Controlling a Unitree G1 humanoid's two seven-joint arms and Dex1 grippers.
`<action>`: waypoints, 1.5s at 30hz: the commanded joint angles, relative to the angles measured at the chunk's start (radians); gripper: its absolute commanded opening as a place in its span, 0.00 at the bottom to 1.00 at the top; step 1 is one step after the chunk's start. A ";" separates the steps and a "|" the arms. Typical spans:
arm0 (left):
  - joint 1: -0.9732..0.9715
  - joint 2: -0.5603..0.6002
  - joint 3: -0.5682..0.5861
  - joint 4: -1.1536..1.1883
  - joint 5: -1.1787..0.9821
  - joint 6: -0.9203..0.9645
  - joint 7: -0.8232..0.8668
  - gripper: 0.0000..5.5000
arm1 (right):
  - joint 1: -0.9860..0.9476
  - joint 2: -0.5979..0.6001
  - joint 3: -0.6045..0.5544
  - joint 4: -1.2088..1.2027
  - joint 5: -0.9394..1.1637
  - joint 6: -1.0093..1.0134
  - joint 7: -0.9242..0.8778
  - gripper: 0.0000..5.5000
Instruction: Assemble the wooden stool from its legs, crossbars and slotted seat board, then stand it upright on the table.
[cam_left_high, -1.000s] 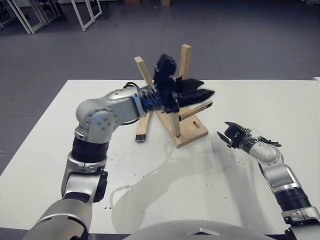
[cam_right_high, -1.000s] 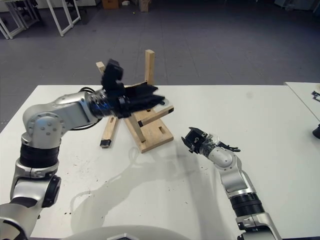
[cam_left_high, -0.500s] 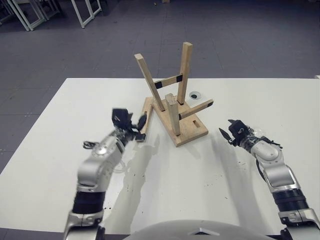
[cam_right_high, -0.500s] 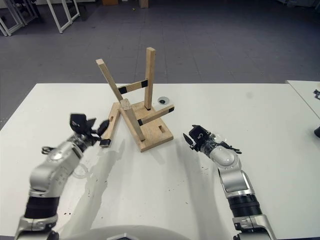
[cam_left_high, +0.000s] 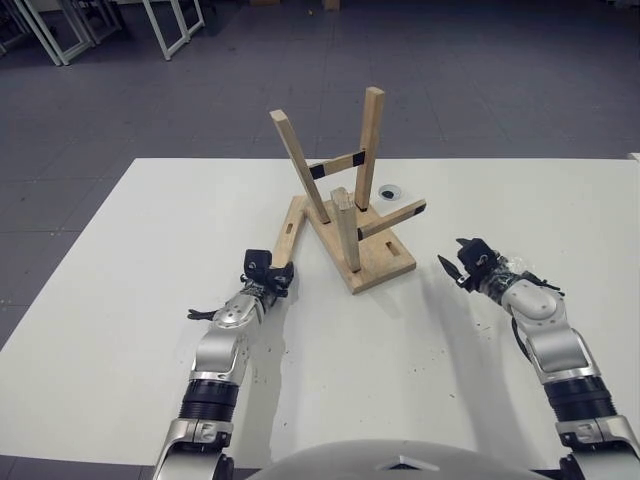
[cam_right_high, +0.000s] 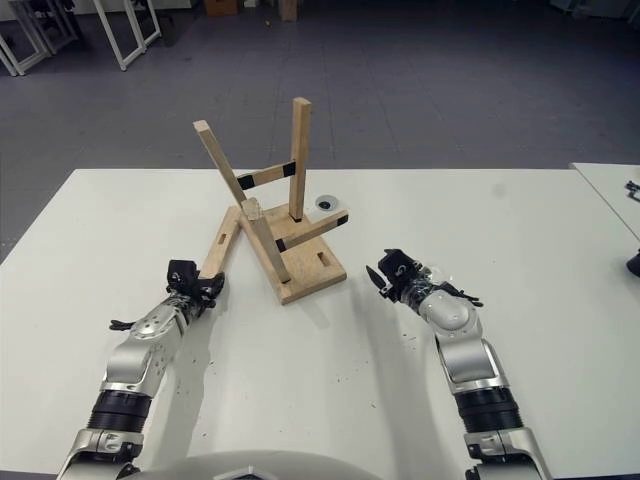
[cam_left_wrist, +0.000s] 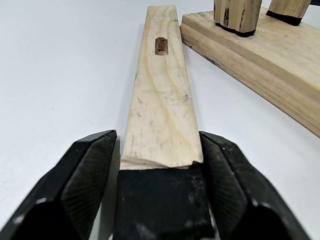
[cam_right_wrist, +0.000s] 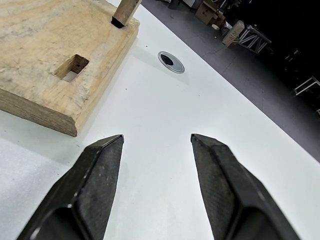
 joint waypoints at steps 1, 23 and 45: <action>-0.020 -0.001 0.030 0.043 0.001 0.047 -0.012 0.42 | -0.041 0.094 -0.115 -0.078 0.185 0.164 -0.018 0.45; -0.445 0.258 0.275 -0.407 -1.407 0.591 -0.251 0.37 | -0.616 0.183 -0.489 -0.121 1.486 1.099 -0.202 0.83; -0.440 0.381 0.135 -0.447 -1.371 0.644 -0.359 0.37 | -0.655 0.021 -0.244 -0.111 1.767 0.997 -0.125 0.74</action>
